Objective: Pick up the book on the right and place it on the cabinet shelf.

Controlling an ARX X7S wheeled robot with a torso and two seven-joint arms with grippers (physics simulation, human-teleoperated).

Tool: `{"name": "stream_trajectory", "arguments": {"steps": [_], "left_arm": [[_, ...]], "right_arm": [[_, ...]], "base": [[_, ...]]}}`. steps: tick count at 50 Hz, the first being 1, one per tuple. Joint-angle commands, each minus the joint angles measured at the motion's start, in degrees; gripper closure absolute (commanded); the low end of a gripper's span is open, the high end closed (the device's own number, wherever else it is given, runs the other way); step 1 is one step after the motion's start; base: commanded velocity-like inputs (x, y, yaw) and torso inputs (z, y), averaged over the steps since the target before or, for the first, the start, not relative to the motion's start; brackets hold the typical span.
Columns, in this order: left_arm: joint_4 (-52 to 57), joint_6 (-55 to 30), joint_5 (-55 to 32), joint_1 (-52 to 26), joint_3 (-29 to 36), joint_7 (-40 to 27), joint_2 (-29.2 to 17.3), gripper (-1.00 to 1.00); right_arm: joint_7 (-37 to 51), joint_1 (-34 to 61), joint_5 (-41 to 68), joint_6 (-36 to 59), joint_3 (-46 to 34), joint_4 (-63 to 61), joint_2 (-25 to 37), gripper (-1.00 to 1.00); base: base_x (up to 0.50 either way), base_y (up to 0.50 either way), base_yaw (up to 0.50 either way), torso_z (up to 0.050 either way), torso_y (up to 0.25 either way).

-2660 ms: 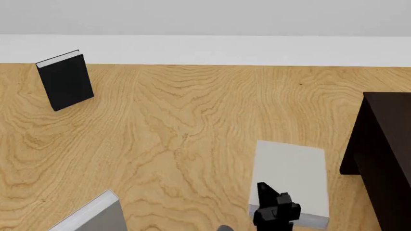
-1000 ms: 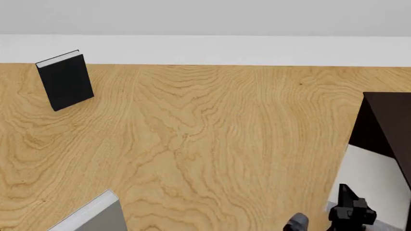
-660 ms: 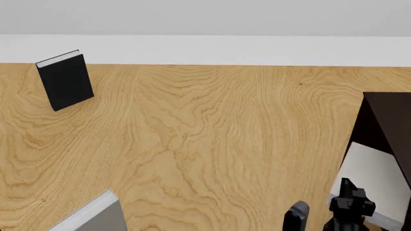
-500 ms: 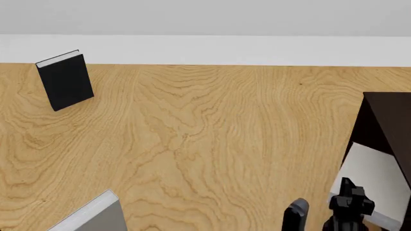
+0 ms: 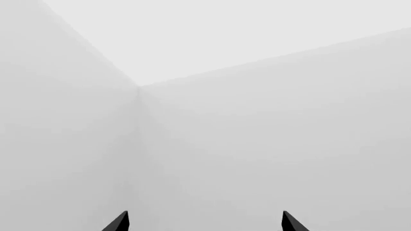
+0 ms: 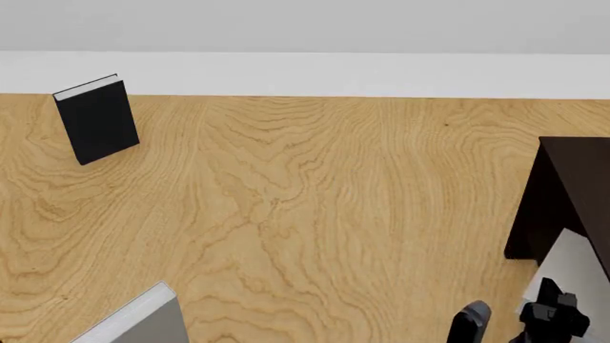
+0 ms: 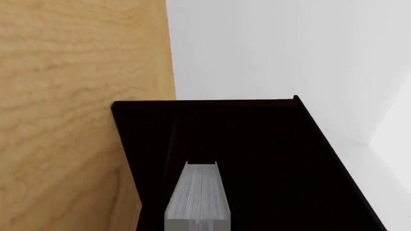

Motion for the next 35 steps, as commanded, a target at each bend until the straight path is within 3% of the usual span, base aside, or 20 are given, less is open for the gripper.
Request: {"name": "stream_trajectory", "arguments": {"steps": [1, 12, 13, 35], "left_arm": [[0.0, -0.2, 0.1, -0.1, 0.2, -0.2, -0.2, -1.00], [0.0, -0.3, 0.2, -0.2, 0.4, -0.4, -0.3, -1.00], [0.0, -0.3, 0.2, -0.2, 0.4, -0.4, -0.3, -1.00], [0.1, -0.1, 0.3, -0.1, 0.6, -0.9, -0.7, -1.00]], "right_arm": [[-0.5, 0.4, 0.0, 2.0, 2.4, 4.1, -0.4, 1.00], [-1.2, 1.1, 0.5, 3.2, 3.0, 4.4, -1.4, 1.00], [-1.4, 1.4, 0.7, 4.1, 3.0, 4.0, -1.7, -1.00], [-1.4, 2.3, 1.2, 8.4, 3.5, -4.6, 0.5, -1.00]], "base": [[0.00, 0.00, 0.00, 0.000, 0.000], [0.00, 0.00, 0.00, 0.000, 0.001], [0.00, 0.00, 0.00, 0.000, 0.000], [0.01, 0.00, 0.00, 0.000, 0.000]]}}
